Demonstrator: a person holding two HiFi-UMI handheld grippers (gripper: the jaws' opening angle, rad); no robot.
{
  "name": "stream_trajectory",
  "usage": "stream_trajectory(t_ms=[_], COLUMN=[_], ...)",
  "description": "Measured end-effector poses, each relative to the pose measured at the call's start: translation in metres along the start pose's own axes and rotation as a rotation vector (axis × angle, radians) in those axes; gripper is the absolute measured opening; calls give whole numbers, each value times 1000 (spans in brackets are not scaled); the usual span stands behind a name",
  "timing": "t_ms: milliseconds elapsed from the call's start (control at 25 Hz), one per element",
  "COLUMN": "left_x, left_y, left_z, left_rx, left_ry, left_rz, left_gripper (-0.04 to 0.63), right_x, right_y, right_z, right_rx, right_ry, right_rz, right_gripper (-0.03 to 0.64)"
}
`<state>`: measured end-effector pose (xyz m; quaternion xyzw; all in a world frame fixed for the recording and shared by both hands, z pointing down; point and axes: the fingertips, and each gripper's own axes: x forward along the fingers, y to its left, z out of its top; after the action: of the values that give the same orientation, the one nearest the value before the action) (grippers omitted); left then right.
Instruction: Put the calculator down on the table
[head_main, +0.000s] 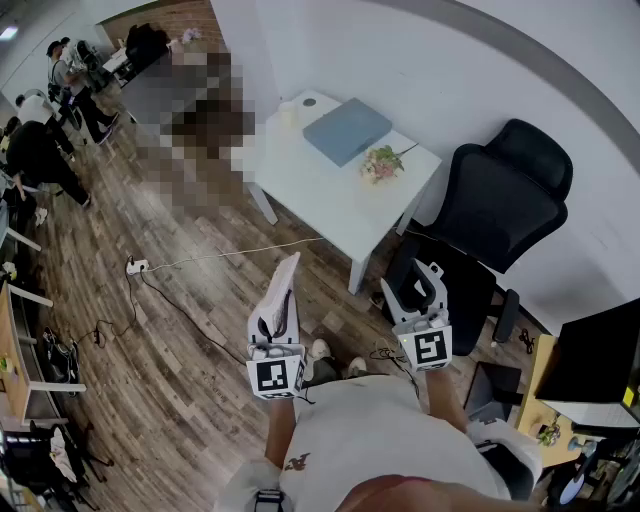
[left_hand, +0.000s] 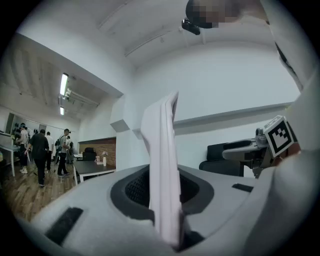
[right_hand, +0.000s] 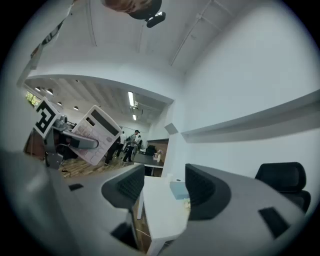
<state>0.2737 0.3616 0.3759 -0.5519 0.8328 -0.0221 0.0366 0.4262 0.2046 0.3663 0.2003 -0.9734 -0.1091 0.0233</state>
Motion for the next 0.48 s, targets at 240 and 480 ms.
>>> stream_trajectory(t_ms=[240, 480], left_x=[-8, -13], left_y=[-4, -11], left_z=[1, 13], left_rx=[-25, -23], left_ry=[-20, -49], left_rz=[-7, -18], left_gripper=[84, 80], right_x=[-8, -14], right_y=[5, 7], right_z=[-1, 4], right_rx=[17, 18], right_ry=[4, -21], right_rz=[9, 26], right_gripper=[276, 276])
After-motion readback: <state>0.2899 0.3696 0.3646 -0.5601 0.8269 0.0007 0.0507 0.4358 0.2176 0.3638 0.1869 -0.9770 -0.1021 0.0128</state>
